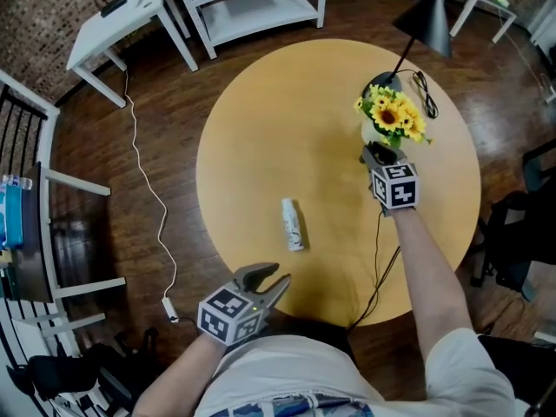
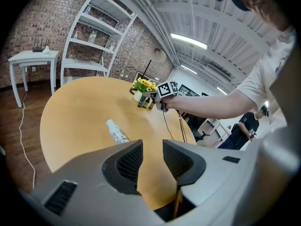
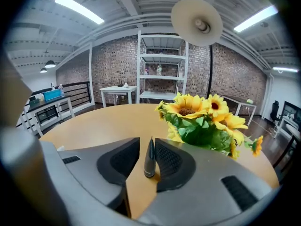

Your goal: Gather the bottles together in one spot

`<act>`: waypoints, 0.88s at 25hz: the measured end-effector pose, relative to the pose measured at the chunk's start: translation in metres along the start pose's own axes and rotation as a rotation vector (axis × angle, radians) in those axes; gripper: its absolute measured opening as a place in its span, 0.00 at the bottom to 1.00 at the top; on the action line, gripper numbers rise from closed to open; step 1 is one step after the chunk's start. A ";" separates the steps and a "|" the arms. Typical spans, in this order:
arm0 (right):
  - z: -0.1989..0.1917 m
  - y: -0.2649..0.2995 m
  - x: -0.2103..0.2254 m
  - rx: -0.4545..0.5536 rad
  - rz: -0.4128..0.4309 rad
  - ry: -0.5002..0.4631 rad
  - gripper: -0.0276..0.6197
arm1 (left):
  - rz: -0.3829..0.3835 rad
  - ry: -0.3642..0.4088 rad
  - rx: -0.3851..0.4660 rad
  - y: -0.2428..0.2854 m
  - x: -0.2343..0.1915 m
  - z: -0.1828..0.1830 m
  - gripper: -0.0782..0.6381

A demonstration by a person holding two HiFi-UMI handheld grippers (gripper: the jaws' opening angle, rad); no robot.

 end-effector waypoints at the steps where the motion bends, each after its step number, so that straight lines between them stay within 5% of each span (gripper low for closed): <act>1: 0.002 -0.002 -0.001 0.007 -0.004 -0.003 0.26 | -0.001 0.002 -0.002 -0.001 -0.001 -0.001 0.28; 8: 0.013 -0.038 -0.016 0.075 -0.029 -0.056 0.30 | -0.011 0.024 0.010 -0.012 -0.005 -0.006 0.28; 13: 0.019 -0.111 -0.054 0.150 -0.025 0.004 0.30 | -0.052 0.078 0.036 -0.029 -0.001 -0.001 0.28; 18: -0.017 -0.211 -0.132 0.155 -0.001 0.081 0.30 | -0.123 0.123 0.049 -0.057 0.006 -0.008 0.28; 22: -0.059 -0.285 -0.188 0.126 -0.078 0.155 0.30 | -0.124 0.101 0.096 -0.086 0.000 -0.020 0.28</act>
Point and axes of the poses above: the fingertips, and each gripper's own axes: y forward along the fingers, x to its right, z out of its top, the point moved 10 cm from there along -y, backward along the fingers, and after that the axes turned 1 degree about y, right-handed, at the moved point
